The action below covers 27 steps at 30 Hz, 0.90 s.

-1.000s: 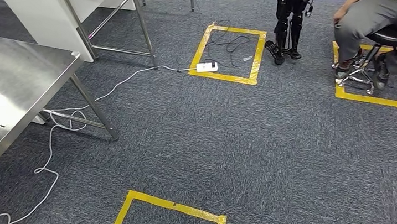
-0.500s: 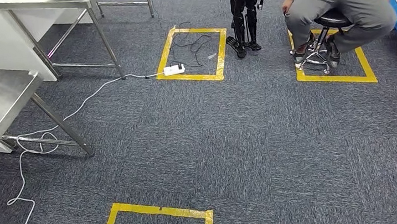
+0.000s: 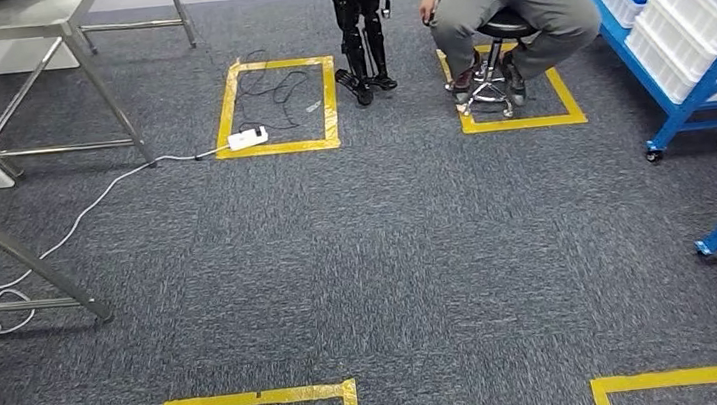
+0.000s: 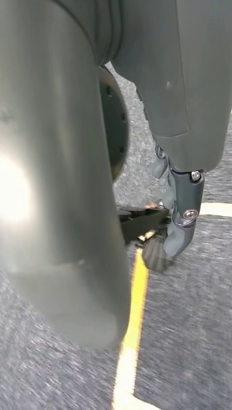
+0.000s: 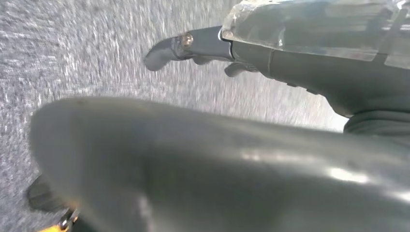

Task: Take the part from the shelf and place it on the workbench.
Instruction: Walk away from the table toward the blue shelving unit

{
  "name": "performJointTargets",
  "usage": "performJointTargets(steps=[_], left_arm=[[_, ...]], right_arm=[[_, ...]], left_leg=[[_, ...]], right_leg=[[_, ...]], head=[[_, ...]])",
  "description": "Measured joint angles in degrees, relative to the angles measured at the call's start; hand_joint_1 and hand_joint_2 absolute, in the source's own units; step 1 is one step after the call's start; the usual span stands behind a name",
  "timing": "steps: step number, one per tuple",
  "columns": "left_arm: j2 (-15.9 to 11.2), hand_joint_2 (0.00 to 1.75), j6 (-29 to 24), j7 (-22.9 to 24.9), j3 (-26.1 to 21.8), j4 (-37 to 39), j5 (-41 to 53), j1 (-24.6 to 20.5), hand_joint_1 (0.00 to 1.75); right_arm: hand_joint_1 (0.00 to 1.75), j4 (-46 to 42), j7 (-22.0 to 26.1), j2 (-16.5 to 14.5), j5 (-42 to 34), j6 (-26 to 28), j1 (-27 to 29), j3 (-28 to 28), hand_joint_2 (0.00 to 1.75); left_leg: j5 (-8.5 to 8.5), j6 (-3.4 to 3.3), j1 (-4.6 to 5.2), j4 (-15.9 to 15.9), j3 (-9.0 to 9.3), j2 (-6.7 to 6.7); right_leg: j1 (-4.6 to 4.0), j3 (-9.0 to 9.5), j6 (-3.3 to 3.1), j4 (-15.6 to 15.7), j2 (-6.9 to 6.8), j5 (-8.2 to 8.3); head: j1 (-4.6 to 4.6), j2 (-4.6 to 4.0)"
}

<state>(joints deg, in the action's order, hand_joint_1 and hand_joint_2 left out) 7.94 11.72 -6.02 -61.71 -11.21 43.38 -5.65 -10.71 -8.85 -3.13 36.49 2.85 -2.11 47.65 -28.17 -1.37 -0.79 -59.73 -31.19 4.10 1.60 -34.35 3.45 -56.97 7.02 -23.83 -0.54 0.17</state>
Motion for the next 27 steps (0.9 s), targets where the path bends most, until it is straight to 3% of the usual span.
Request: performJointTargets(steps=[2, 4, 6, 7, 8, 10, 12, 13, 15, 16, 18, 20, 21, 22, 23, 24, 25, 27], left_arm=[[0.01, 0.0, 0.44, -0.59, -0.67, -0.01, -1.11, -0.21, 0.0], [-0.09, 0.0, 0.83, -1.24, -1.54, -0.02, -2.43, -0.23, 0.0], [-0.15, 0.0, 1.36, -2.05, -2.9, -0.02, -4.44, -0.17, 0.0], [-0.15, 0.0, 1.57, -2.41, -3.73, -0.02, -5.36, -0.16, 0.0], [-0.14, 0.0, 1.72, -2.63, -4.47, -0.02, -6.01, -0.17, 0.0], [-0.09, 0.0, 1.87, -2.93, -5.58, -0.02, -6.76, -0.22, 0.0], [0.1, 0.0, 2.06, -3.38, -6.6, -0.01, -7.82, -0.31, 0.0], [0.2, 0.0, 2.24, -3.71, -7.23, 0.0, -8.56, -0.37, 0.0], [0.39, 0.0, 2.67, -4.43, -8.48, 0.0, -10.02, -0.53, 0.0], [0.43, 0.0, 2.86, -4.73, -9.12, 0.0, -10.54, -0.6, 0.0], [0.39, 0.0, 2.93, -5.01, -10.18, 0.0, -11.02, -0.57, 0.0], [0.27, 0.0, 2.66, -4.9, -10.95, 0.0, -11.26, -0.37, 0.0], [0.23, 0.0, 2.44, -4.78, -11.25, 0.0, -11.36, -0.29, 0.0], [0.19, 0.0, 2.29, -4.66, -11.5, 0.0, -11.43, -0.26, 0.0], [0.15, 0.0, 2.18, -4.54, -11.73, 0.0, -11.45, -0.26, 0.0], [0.12, 0.0, 2.1, -4.44, -11.91, 0.0, -11.45, -0.26, 0.0], [0.09, 0.0, 2.07, -4.33, -12.06, 0.0, -11.43, -0.26, 0.0], [0.08, 0.0, 2.0, -4.09, -12.26, 0.04, -11.3, -0.24, 0.0]], right_arm=[[0.0, 0.0, 1.31, -0.06, -1.98, 0.01, 0.18, 1.43, 0.0], [0.0, 0.0, 2.51, -0.21, -3.39, 0.01, 0.03, 2.86, 0.0], [0.0, 0.0, 3.59, -0.31, -4.32, 0.05, -0.13, 4.19, 0.0], [0.0, 0.0, 3.99, -0.32, -4.66, 0.09, -0.13, 4.83, 0.0], [0.0, 0.0, 4.21, -0.32, -4.9, 0.13, -0.09, 5.39, 0.0], [0.0, -0.01, 4.41, -0.3, -5.12, 0.17, -0.07, 6.24, 0.0], [0.0, -0.05, 4.78, -0.15, -5.33, 0.15, -0.19, 6.85, 0.0], [0.0, -0.08, 5.09, -0.08, -5.59, 0.11, -0.26, 7.17, 0.0], [0.0, -0.1, 5.79, 0.01, -6.24, 0.03, -0.34, 7.93, 0.0], [0.0, -0.11, 6.05, -0.02, -6.29, -0.07, -0.31, 8.3, 0.0], [0.0, -0.11, 6.63, -0.03, -5.55, -0.98, -0.22, 8.71, 0.0], [0.0, -0.11, 7.76, 0.38, -4.57, -3.54, -0.03, 8.76, 0.0], [0.0, -0.11, 8.38, 0.75, -4.23, -5.03, 0.15, 8.75, 0.0], [0.0, -0.11, 8.8, 1.15, -3.97, -6.27, 0.37, 8.74, 0.0], [0.0, -0.11, 9.02, 1.55, -3.8, -7.15, 0.63, 8.74, 0.0], [0.0, -0.11, 9.14, 1.83, -3.69, -7.61, 0.82, 8.74, 0.0], [0.0, -0.11, 9.21, 2.11, -3.61, -7.89, 0.95, 8.75, 0.0], [0.0, -0.13, 9.29, 2.62, -3.3, -8.15, 1.01, 8.72, 0.0]], left_leg=[[0.69, -1.12, 0.38, 0.26, -0.46, -1.46], [1.25, -2.02, 0.84, 0.4, -1.12, -3.06], [1.51, -2.42, 1.48, 0.38, -1.71, -4.79], [1.61, -2.56, 1.78, 0.37, -1.93, -5.62], [1.67, -2.65, 2.02, 0.37, -2.07, -6.37], [1.76, -2.74, 2.33, 0.37, -2.13, -7.73], [1.76, -2.58, 2.5, 0.38, -1.9, -8.8], [1.76, -2.35, 2.45, 0.41, -1.76, -9.31], [1.86, -1.74, 2.29, 0.64, -1.54, -10.41], [1.79, -1.35, 2.19, 0.45, -1.6, -10.12], [-0.26, -0.51, 1.86, -2.36, -2.61, -7.36], [-4.45, 0.51, 1.13, -9.3, -5.32, -4.39], [-6.13, 0.99, 0.72, -12.84, -6.71, -3.94], [-6.72, 1.47, 0.26, -14.9, -7.46, -3.84], [-6.16, 1.93, -0.24, -14.95, -7.27, -3.83], [-4.55, 2.41, -0.77, -12.69, -5.99, -3.74], [-2.4, 2.92, -1.35, -8.82, -3.92, -3.33], [-0.08, 3.54, -2.11, -2.01, -0.45, -1.23]], right_leg=[[-0.1, -1.58, 0.1, -1.89, -1.76, -0.99], [-0.14, -4.59, -0.57, -8.25, -5.09, -4.64], [-0.24, -7.53, -0.83, -15.77, -6.31, -8.28], [-0.37, -7.7, -0.73, -17.26, -6.43, -9.0], [-0.63, -6.55, -0.6, -16.28, -6.55, -8.86], [-1.61, -1.07, -0.82, -8.2, -7.83, -6.94], [-2.75, 3.05, -1.97, -1.3, -10.26, -5.08], [-3.13, 3.71, -2.69, 0.11, -11.05, -4.56], [-3.17, 3.52, -3.69, 0.69, -10.56, -3.8], [-2.74, 3.81, -4.03, 1.25, -9.97, -3.23], [-1.7, 4.43, -4.67, 2.4, -8.79, -1.99], [-1.15, 4.51, -4.87, 2.75, -7.47, -1.3], [-1.1, 4.38, -4.76, 2.7, -6.73, -1.19], [-0.98, 4.28, -4.62, 2.6, -5.97, -1.11], [-0.81, 4.23, -4.52, 2.45, -5.22, -1.07], [-0.59, 4.19, -4.39, 2.2, -4.44, -1.09], [-0.34, 4.11, -4.14, 1.83, -3.65, -1.19], [-0.19, 3.44, -3.26, 0.83, -2.23, -1.46]], head=[[0.18, 0.0], [0.46, 0.0], [0.62, 0.0], [0.62, 0.0], [0.61, 0.0], [0.61, 0.0], [0.46, 0.0], [0.42, 0.0], [0.48, 0.0], [0.46, 0.0], [0.4, 0.0], [0.31, 0.0], [0.28, 0.0], [0.29, 0.0], [0.29, 0.0], [0.31, 0.0], [0.29, 0.0], [0.28, 0.0]])
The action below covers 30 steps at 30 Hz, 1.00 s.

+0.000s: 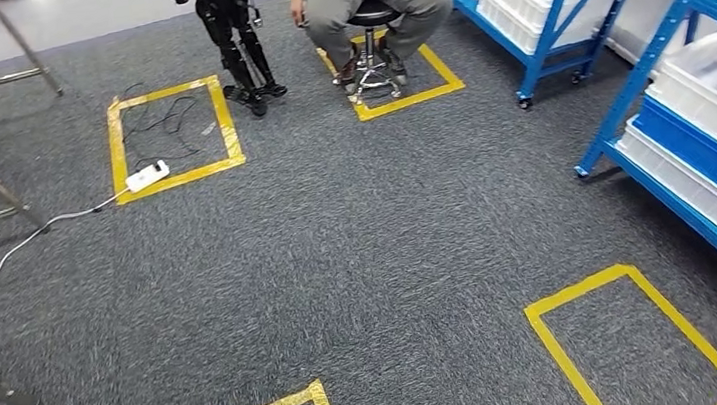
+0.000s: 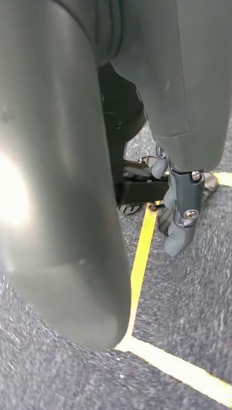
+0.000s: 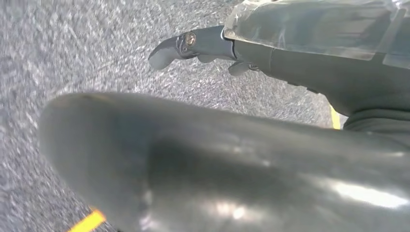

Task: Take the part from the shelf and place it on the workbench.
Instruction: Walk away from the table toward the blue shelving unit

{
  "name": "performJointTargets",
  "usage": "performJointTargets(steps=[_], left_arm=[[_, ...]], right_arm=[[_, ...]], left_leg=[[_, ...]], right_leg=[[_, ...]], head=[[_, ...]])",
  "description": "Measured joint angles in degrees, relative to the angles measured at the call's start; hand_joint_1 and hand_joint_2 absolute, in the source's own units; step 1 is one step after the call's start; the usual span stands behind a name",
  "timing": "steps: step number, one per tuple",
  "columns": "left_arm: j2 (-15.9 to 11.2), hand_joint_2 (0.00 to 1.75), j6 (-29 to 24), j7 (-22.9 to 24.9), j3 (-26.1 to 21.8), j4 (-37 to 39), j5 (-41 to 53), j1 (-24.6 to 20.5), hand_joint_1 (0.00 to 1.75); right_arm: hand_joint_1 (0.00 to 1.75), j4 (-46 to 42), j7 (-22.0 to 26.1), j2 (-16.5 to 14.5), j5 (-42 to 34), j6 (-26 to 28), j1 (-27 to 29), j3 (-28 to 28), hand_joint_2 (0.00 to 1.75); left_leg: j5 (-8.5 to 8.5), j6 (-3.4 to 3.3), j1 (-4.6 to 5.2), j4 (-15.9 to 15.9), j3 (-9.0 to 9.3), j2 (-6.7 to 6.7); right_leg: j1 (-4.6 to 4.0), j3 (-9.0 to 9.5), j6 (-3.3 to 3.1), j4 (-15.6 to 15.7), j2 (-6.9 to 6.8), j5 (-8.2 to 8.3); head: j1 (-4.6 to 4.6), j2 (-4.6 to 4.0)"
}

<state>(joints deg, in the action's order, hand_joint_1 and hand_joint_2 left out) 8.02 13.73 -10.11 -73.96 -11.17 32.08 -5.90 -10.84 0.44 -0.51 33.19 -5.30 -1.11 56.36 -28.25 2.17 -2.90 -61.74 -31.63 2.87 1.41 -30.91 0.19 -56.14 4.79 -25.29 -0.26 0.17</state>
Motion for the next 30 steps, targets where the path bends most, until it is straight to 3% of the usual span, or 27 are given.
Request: performJointTargets(steps=[2, 4, 5, 6, 8, 10, 11, 12, 13, 15, 17, 19, 20, 22, 23, 25, 26, 27, 30], left_arm=[[-0.02, 0.0, -0.02, 0.21, -0.13, 0.04, 0.27, -0.03, 0.0], [-0.06, 0.0, 0.03, 0.36, -0.15, 0.05, 0.63, -0.12, 0.0], [-0.07, 0.0, 0.05, 0.43, -0.15, 0.05, 0.79, -0.17, 0.0], [-0.09, 0.0, 0.08, 0.47, -0.16, 0.04, 0.93, -0.19, 0.0], [-0.15, 0.0, 0.1, 0.54, -0.17, 0.03, 1.04, -0.17, 0.0], [-0.2, 0.0, 0.13, 0.61, -0.17, 0.03, 1.05, -0.13, 0.0], [-0.19, 0.0, 0.14, 0.64, -0.17, 0.03, 1.07, -0.13, 0.0], [-0.19, 0.0, 0.15, 0.67, -0.17, 0.04, 1.08, -0.14, 0.0], [-0.18, 0.0, 0.15, 0.69, -0.17, 0.04, 1.1, -0.14, 0.0], [-0.21, 0.0, 0.18, 0.7, -0.17, 0.03, 1.1, -0.17, 0.0], [-0.27, 0.0, 0.28, 0.72, -0.17, 0.01, 1.11, -0.22, 0.0], [-0.27, 0.0, 0.44, 0.73, -0.17, 0.01, 1.13, -0.35, 0.0], [-0.26, 0.0, 0.51, 0.74, -0.16, 0.01, 1.15, -0.43, 0.0], [-0.26, 0.0, 0.62, 0.79, -0.15, 0.01, 1.25, -0.46, 0.0], [-0.27, 0.0, 0.64, 0.83, -0.16, 0.01, 1.3, -0.39, 0.0], [-0.28, 0.0, 0.62, 0.89, -0.17, 0.01, 1.36, -0.22, 0.0], [-0.28, 0.0, 0.62, 0.91, -0.17, 0.01, 1.38, -0.17, 0.0], [-0.28, 0.0, 0.61, 0.92, -0.17, 0.01, 1.39, -0.15, 0.0], [-0.28, 0.0, 0.61, 0.91, -0.17, 0.01, 1.43, -0.15, 0.0]], right_arm=[[0.0, -0.04, 0.04, 0.39, 0.47, -0.03, 0.02, -0.08, 0.0], [0.0, -0.05, 0.05, 0.52, 0.89, -0.07, 0.33, -0.16, 0.0], [0.0, -0.05, 0.04, 0.54, 1.07, -0.11, 0.53, -0.18, 0.0], [0.0, -0.04, 0.02, 0.53, 1.29, -0.19, 0.61, -0.22, 0.0], [0.0, -0.03, -0.01, 0.46, 1.6, -0.32, 0.49, -0.35, 0.0], [0.0, -0.02, -0.02, 0.51, 1.73, -0.36, 0.34, -0.47, 0.0], [0.0, -0.02, -0.02, 0.57, 1.75, -0.36, 0.38, -0.5, 0.0], [0.0, -0.02, -0.02, 0.64, 1.76, -0.36, 0.46, -0.52, 0.0], [0.0, -0.02, -0.02, 0.68, 1.77, -0.36, 0.53, -0.53, 0.0], [0.0, -0.03, -0.03, 0.73, 1.8, -0.37, 0.42, -0.57, 0.0], [0.0, -0.05, -0.03, 0.74, 1.96, -0.38, 0.23, -0.62, 0.0], [0.0, -0.07, -0.04, 0.77, 2.26, -0.36, 0.31, -0.65, 0.0], [0.0, -0.07, -0.07, 0.78, 2.43, -0.33, 0.41, -0.66, 0.0], [0.0, -0.07, -0.18, 0.79, 2.74, -0.26, 0.47, -0.69, 0.0], [0.0, -0.07, -0.22, 0.79, 2.85, -0.22, 0.43, -0.7, 0.0], [0.0, -0.07, -0.25, 0.81, 2.95, -0.19, 0.34, -0.72, 0.0], [0.0, -0.07, -0.25, 0.81, 2.97, -0.19, 0.36, -0.72, 0.0], [0.0, -0.07, -0.26, 0.81, 2.98, -0.19, 0.43, -0.72, 0.0], [0.0, -0.07, -0.27, 0.81, 2.98, -0.19, 0.56, -0.72, 0.0]], left_leg=[[-0.02, -0.52, 0.29, 2.01, 0.64, 1.09], [0.55, -1.92, 0.91, 2.39, 0.31, -0.11], [0.94, -2.63, 1.08, 2.75, 0.27, -0.72], [1.34, -3.32, 1.15, 3.13, 0.22, -1.39], [1.77, -4.14, 1.4, 3.54, -0.01, -2.81], [1.89, -4.35, 1.71, 3.54, -0.4, -4.41], [1.94, -4.34, 1.81, 3.53, -0.53, -5.18], [1.99, -4.29, 1.84, 3.51, -0.63, -5.89], [2.03, -4.19, 1.83, 3.49, -0.66, -6.57], [1.98, -3.68, 2.02, 3.42, -0.54, -7.82], [1.8, -2.89, 2.31, 3.35, -0.22, -9.0], [1.61, -2.15, 2.2, 3.4, 0.21, -10.09], [1.23, -1.77, 1.97, 3.07, 0.25, -9.6], [-1.21, -1.21, 1.56, -0.11, -0.84, -6.62], [-3.26, -1.07, 1.44, -3.47, -2.25, -4.67], [-6.65, -1.09, 1.45, -10.77, -5.6, -3.04], [-6.99, -1.19, 1.45, -12.8, -6.67, -2.86], [-6.19, -1.39, 1.47, -12.8, -6.83, -2.78], [-3.62, -1.82, 1.5, -10.07, -5.79, -2.63]], right_leg=[[-0.18, -1.13, 1.24, -0.59, 1.08, 0.11], [-0.18, -2.09, 2.44, -0.58, 1.84, 0.6], [-0.12, -2.58, 2.75, -0.94, 1.18, 0.55], [-0.09, -3.47, 2.79, -2.32, -0.09, -0.13], [-0.03, -6.64, 2.33, -8.57, -3.13, -3.14], [0.04, -10.06, 2.27, -15.9, -4.03, -6.08], [0.07, -10.49, 2.57, -17.28, -4.13, -6.47], [0.08, -9.61, 3.04, -16.26, -4.33, -6.01], [0.11, -7.53, 3.57, -12.99, -4.87, -4.91], [-0.04, -2.6, 3.97, -4.63, -7.72, -2.67], [-0.48, -0.66, 2.99, -0.9, -9.43, -1.8], [-0.77, -0.87, 1.64, -0.82, -8.3, -1.6], [-0.59, -0.78, 1.14, -0.73, -7.63, -1.46], [-0.17, -0.36, 0.07, -0.57, -6.3, -1.08], [-0.14, -0.29, -0.32, -0.56, -5.61, -0.96], [-0.58, -0.31, -0.75, -0.6, -4.09, -0.87], [-0.83, -0.27, -0.81, -0.61, -3.25, -0.85], [-1.05, -0.19, -0.82, -0.63, -2.44, -0.85], [-1.31, 0.0, -0.82, -0.65, -1.24, -0.85]], head=[[0.02, 0.0], [0.03, 0.0], [0.02, 0.0], [0.12, 0.0], [0.3, 0.0], [0.38, 0.0], [0.38, 0.0], [0.39, 0.0], [0.39, 0.0], [0.41, 0.0], [0.28, 0.0], [0.15, 0.0], [0.13, 0.0], [0.02, 0.0], [-0.05, 0.0], [-0.05, 0.0], [-0.03, 0.0], [-0.03, 0.0], [-0.05, 0.0]])
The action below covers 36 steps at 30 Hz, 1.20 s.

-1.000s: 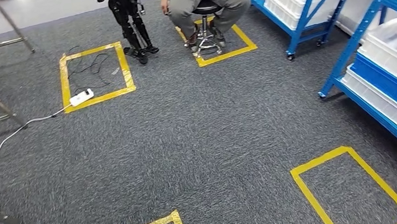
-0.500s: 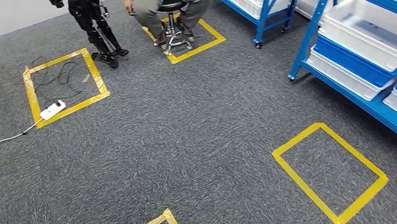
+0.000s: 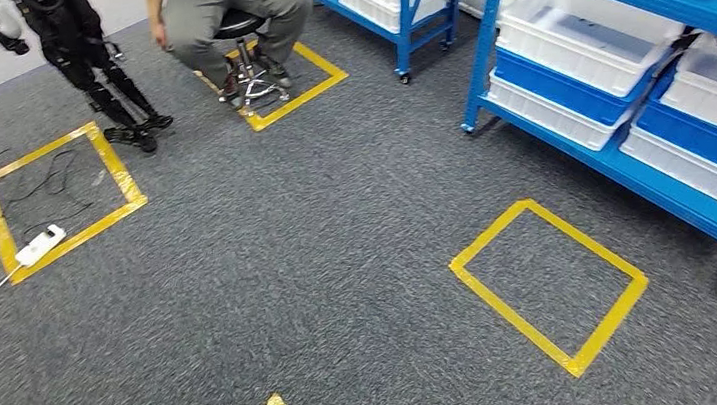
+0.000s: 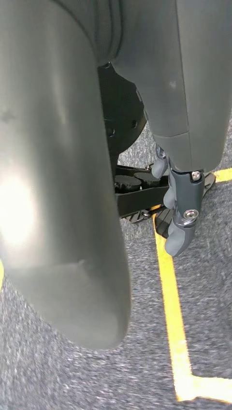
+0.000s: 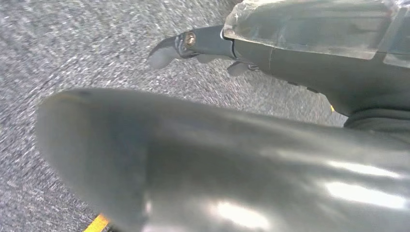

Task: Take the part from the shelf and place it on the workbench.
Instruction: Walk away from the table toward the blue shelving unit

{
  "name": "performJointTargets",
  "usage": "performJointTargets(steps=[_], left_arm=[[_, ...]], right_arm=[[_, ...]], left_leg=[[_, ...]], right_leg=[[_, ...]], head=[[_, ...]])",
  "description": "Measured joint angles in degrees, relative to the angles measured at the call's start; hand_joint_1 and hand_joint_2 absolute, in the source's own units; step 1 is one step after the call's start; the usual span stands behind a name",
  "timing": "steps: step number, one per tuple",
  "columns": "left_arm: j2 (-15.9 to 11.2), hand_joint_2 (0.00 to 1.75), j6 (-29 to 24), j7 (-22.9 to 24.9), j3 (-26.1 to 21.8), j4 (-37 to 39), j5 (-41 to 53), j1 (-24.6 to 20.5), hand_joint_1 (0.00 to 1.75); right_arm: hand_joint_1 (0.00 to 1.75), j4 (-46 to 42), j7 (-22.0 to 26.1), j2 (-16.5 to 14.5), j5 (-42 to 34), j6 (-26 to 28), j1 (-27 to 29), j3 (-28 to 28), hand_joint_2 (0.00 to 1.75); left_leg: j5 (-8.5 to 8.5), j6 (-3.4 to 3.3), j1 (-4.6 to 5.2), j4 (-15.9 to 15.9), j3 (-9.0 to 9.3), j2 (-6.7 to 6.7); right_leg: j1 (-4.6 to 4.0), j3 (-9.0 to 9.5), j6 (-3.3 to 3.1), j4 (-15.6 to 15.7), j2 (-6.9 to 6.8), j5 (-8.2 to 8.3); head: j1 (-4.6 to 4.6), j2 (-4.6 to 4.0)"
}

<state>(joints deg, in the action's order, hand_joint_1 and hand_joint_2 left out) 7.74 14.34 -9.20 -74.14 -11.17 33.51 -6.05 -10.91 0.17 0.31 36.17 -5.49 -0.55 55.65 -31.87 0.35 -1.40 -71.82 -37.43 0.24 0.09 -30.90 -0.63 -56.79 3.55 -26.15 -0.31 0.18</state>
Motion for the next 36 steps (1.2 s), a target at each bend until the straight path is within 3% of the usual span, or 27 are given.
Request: performJointTargets(steps=[2, 3, 5, 6, 7, 10, 11, 12, 13, 14, 15, 16, 18, 19, 20, 22, 24, 26, 27, 28, 30, 32, 36], left_arm=[[0.0, 0.0, 0.0, 0.0, 0.0, 0.0, 0.01, 0.0, 0.0], [-0.01, 0.0, 0.0, 0.0, 0.0, 0.0, 0.02, 0.0, 0.0], [-0.21, 0.0, 0.0, 0.01, 0.01, -0.01, 0.03, -0.01, 0.0], [-0.27, 0.0, 0.03, 0.03, 0.01, -0.02, 0.03, -0.08, 0.0], [-0.32, 0.0, 0.08, 0.04, 0.01, -0.02, 0.02, -0.12, 0.0], [-0.2, 0.0, 0.27, 0.04, 0.0, -0.02, -0.03, -0.12, 0.0], [-0.18, 0.0, 0.31, 0.04, 0.0, -0.02, -0.04, -0.1, 0.0], [-0.14, 0.0, 0.33, 0.04, 0.0, -0.02, -0.04, -0.1, 0.0], [-0.1, 0.0, 0.33, 0.04, 0.0, -0.02, -0.04, -0.1, 0.0], [-0.07, 0.0, 0.29, 0.04, 0.0, -0.02, -0.04, -0.1, 0.0], [-0.1, 0.0, 0.24, 0.01, 0.0, -0.06, 0.01, -0.1, 0.0], [-0.11, 0.0, 0.18, -0.08, 0.01, -0.08, 0.11, -0.1, 0.0], [-0.17, 0.0, 0.02, -0.38, 0.04, -0.12, 0.49, -0.15, 0.0], [-0.11, 0.0, -0.14, -0.54, 0.1, -0.1, 0.72, -0.22, 0.0], [-0.08, 0.0, -0.32, -0.67, 0.16, -0.11, 0.98, -0.29, 0.0], [-0.07, 0.0, -0.79, -0.9, 0.27, -0.13, 1.35, -0.36, 0.0], [-0.1, 0.0, -1.13, -1.03, 0.28, -0.14, 1.6, -0.21, 0.0], [-0.08, 0.0, -1.35, -0.99, 0.3, -0.13, 1.84, 0.01, 0.0], [-0.09, 0.0, -1.46, -0.96, 0.31, -0.13, 1.94, 0.06, 0.0], [-0.1, 0.0, -1.55, -0.94, 0.34, -0.13, 2.0, 0.08, 0.0], [-0.13, 0.0, -1.78, -0.94, 0.46, -0.14, 2.15, 0.06, 0.0], [-0.16, 0.0, -2.02, -0.94, 0.61, -0.14, 2.4, -0.02, 0.0], [0.17, 0.0, -2.32, -0.94, 0.86, -0.13, 2.64, -0.08, 0.0]], right_arm=[[0.0, 0.0, 0.0, 0.0, 0.0, 0.0, 0.0, 0.0, 0.0], [0.0, 0.0, 0.0, -0.01, 0.0, 0.0, 0.0, 0.0, 0.0], [0.0, -0.01, 0.0, -0.19, 0.01, 0.0, -0.08, -0.02, 0.0], [0.0, -0.01, 0.0, -0.27, 0.17, -0.01, -0.04, -0.06, 0.0], [0.0, -0.02, 0.0, -0.33, 0.39, -0.04, -0.06, -0.16, 0.0], [0.0, -0.02, 0.0, -0.09, 1.1, -0.23, -0.25, -0.59, 0.0], [0.0, -0.02, 0.0, -0.02, 1.23, -0.27, -0.25, -0.73, 0.0], [0.0, -0.02, 0.0, 0.02, 1.35, -0.28, -0.19, -0.86, 0.0], [0.0, -0.02, 0.0, 0.07, 1.48, -0.29, -0.09, -0.97, 0.0], [0.0, -0.02, 0.0, 0.14, 1.64, -0.34, -0.03, -1.05, 0.0], [0.0, -0.02, 0.0, 0.1, 1.78, -0.44, -0.09, -1.14, 0.0], [0.0, -0.03, -0.01, 0.18, 1.95, -0.55, -0.23, -1.24, 0.44], [0.0, -0.07, -0.04, 0.17, 2.29, -0.72, -0.46, -1.42, 1.31], [0.0, -0.09, -0.08, 0.28, 2.52, -0.72, -0.46, -1.48, 1.75], [0.0, -0.09, -0.13, 0.29, 2.71, -0.69, -0.39, -1.54, 1.75], [0.0, -0.09, -0.28, 0.26, 3.08, -0.64, -0.27, -1.72, 1.75], [0.0, -0.09, -0.41, 0.16, 3.33, -0.63, -0.36, -1.91, 1.75], [0.0, -0.09, -0.55, 0.18, 3.52, -0.69, -0.53, -2.07, 1.75], [0.0, -0.09, -0.63, 0.17, 3.63, -0.73, -0.54, -2.18, 1.75], [0.0, -0.09, -0.73, 0.17, 3.76, -0.76, -0.52, -2.29, 1.75], [0.0, -0.09, -0.91, 0.16, 4.31, -0.72, -0.53, -2.54, 1.75], [0.0, -0.09, -1.07, 0.17, 5.26, -0.61, -0.56, -2.95, 1.75], [0.0, -0.1, -1.39, 0.48, 6.63, -0.28, -0.44, -3.99, 1.75]], left_leg=[[0.09, -0.01, 0.0, 0.14, 0.06, 0.01], [1.06, -0.18, 0.04, 1.85, 0.84, 0.26], [3.5, -1.18, 0.26, 8.08, 3.59, 2.41], [5.03, -1.8, 0.34, 11.86, 5.23, 2.73], [5.7, -2.35, 0.38, 14.14, 6.16, 2.52], [6.53, -2.78, 0.31, 15.98, 6.66, -1.12], [6.48, -2.68, 0.25, 15.98, 6.61, -1.92], [6.41, -2.52, 0.13, 15.97, 6.59, -2.63], [6.31, -2.25, -0.06, 15.94, 6.65, -3.29], [6.16, -1.84, -0.25, 15.86, 6.79, -3.95], [5.94, -1.3, -0.27, 15.75, 6.93, -4.58], [5.66, -0.7, -0.23, 15.62, 7.14, -5.23], [5.2, 0.26, -0.02, 15.49, 7.57, -6.34], [5.11, 0.6, -0.13, 15.53, 7.85, -6.86], [4.96, 0.92, -0.41, 15.52, 8.04, -6.94], [3.18, 1.31, -0.96, 13.45, 7.39, -4.87], [-0.9, 1.23, -1.04, 6.54, 4.29, -1.57], [-3.75, 1.0, -0.95, -0.89, 0.56, -0.31], [-3.41, 0.84, -0.95, -1.96, -0.23, -0.2], [-2.03, 0.63, -0.95, -0.92, -0.02, -0.19], [2.45, -0.01, -0.93, 6.2, 2.89, -0.12], [4.89, -0.39, -0.65, 12.08, 5.29, -0.03], [5.32, 0.28, 0.12, 13.65, 5.52, 0.06]], right_leg=[[0.0, 0.01, 0.0, 0.0, 0.03, 0.0], [-0.04, 0.06, 0.0, 0.0, 0.31, 0.0], [-0.08, -0.12, 0.22, -0.04, 1.7, 0.1], [-0.12, -0.68, 0.54, -0.36, 1.85, 0.1], [-0.06, -2.05, 0.79, -2.08, 1.11, -0.59], [0.48, -8.34, 1.31, -12.72, -2.4, -4.71], [0.79, -9.57, 1.73, -15.02, -2.69, -5.28], [1.15, -9.76, 2.37, -15.36, -2.93, -5.05], [1.53, -8.71, 3.21, -13.37, -3.31, -4.01], [1.97, -6.49, 4.13, -9.3, -4.23, -2.43], [2.22, -4.26, 4.76, -5.18, -5.89, -1.08], [2.22, -2.38, 4.98, -1.81, -7.25, -0.01], [1.9, -1.1, 4.24, 0.5, -8.47, 0.6], [1.75, -1.06, 3.69, 0.51, -7.74, 0.68], [1.95, -1.04, 3.16, 0.56, -7.12, 0.74], [2.17, -0.91, 2.21, 0.75, -6.12, 0.93], [1.98, -0.86, 1.3, 0.86, -5.39, 1.01], [1.54, -0.83, 0.79, 0.84, -4.59, 0.96], [1.37, -0.76, 0.72, 0.81, -4.14, 0.95], [1.26, -0.66, 0.72, 0.77, -3.75, 0.93], [1.16, -0.44, 0.75, 0.71, -3.06, 0.91], [0.72, -0.59, 1.04, 0.49, -2.62, 0.8], [-0.13, -1.51, 1.26, 0.19, -2.55, 0.47]], head=[[0.0, 0.0], [0.01, 0.0], [0.07, 0.0], [0.08, 0.0], [0.22, 0.0], [0.65, 0.0], [0.67, 0.0], [0.66, 0.0], [0.68, 0.0], [0.68, 0.0], [0.74, 0.0], [0.77, 0.0], [0.54, 0.0], [0.34, 0.0], [0.15, 0.0], [0.02, 0.0], [-0.1, 0.0], [-0.17, 0.0], [-0.16, 0.0], [-0.17, 0.0], [-0.21, 0.0], [-0.19, 0.0], [-0.13, 0.0]])
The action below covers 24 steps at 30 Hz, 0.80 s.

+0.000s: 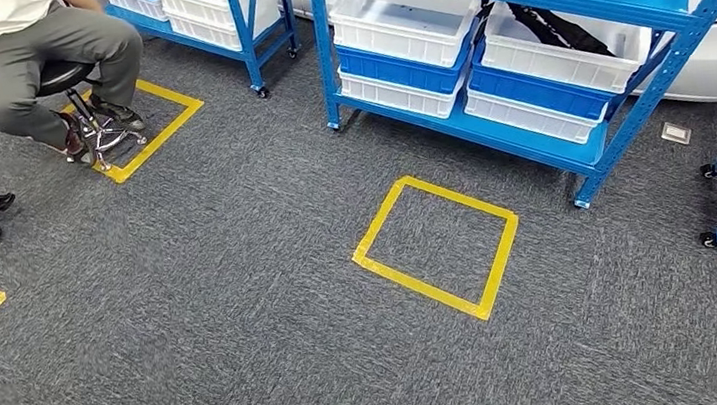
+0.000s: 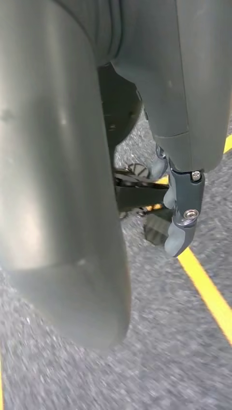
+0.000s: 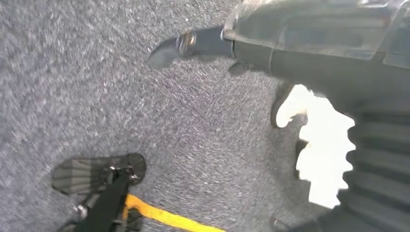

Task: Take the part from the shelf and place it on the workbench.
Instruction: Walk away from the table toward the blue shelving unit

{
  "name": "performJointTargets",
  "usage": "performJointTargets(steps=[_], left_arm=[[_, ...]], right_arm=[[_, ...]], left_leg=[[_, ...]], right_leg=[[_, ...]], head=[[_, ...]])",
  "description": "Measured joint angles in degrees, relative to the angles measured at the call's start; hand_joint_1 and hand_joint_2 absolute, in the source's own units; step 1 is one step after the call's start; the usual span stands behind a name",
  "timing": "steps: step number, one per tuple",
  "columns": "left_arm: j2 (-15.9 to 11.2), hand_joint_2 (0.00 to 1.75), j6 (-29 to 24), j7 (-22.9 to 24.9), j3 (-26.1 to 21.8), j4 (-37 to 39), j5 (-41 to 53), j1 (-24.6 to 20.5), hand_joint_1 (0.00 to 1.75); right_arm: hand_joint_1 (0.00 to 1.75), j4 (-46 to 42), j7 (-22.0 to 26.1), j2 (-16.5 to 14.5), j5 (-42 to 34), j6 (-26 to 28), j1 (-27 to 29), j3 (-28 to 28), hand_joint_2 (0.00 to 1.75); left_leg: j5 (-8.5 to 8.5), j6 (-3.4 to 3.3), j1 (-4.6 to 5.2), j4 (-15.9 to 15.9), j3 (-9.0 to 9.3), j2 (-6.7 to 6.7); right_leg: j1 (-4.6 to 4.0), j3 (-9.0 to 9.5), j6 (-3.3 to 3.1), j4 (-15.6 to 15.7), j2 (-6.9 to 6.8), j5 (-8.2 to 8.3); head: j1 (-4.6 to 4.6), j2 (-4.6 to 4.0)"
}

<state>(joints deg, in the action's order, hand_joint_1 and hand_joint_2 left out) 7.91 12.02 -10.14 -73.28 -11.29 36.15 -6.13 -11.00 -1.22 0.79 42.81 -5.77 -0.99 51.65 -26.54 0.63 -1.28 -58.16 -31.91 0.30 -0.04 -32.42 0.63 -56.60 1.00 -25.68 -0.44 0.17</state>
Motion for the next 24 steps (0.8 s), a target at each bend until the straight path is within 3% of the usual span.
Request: performJointTargets(steps=[3, 7, 24], left_arm=[[-0.03, 0.0, -0.29, -0.06, 0.32, -0.01, 0.34, 0.01, 0.0], [0.03, 0.0, -0.68, -0.07, 0.79, 0.0, 0.69, -0.01, 0.0], [0.09, 0.0, -0.72, -0.96, 1.53, -0.01, 1.75, -0.02, 0.0]], right_arm=[[0.0, -0.01, -0.3, 0.02, 0.35, 0.09, -0.03, -0.34, 1.75], [0.0, -0.01, -0.45, 0.08, 0.52, 0.21, -0.01, -0.68, 1.75], [0.0, -0.08, -1.45, 0.08, 2.26, 1.02, -0.07, -1.62, 1.75]], left_leg=[[0.14, -0.61, 0.69, -0.04, -0.23, 0.07], [0.37, -1.05, 0.92, -0.08, -0.54, 0.07], [0.42, -1.19, 0.75, -0.1, -0.55, 0.06]], right_leg=[[0.38, 0.02, 0.44, 0.08, -0.06, 0.26], [0.61, 0.12, 0.98, 0.33, -0.06, 0.63], [0.6, 0.03, 1.18, 0.43, -0.06, 0.76]], head=[[-0.03, 0.0], [-0.01, 0.0], [-0.03, 0.0]])
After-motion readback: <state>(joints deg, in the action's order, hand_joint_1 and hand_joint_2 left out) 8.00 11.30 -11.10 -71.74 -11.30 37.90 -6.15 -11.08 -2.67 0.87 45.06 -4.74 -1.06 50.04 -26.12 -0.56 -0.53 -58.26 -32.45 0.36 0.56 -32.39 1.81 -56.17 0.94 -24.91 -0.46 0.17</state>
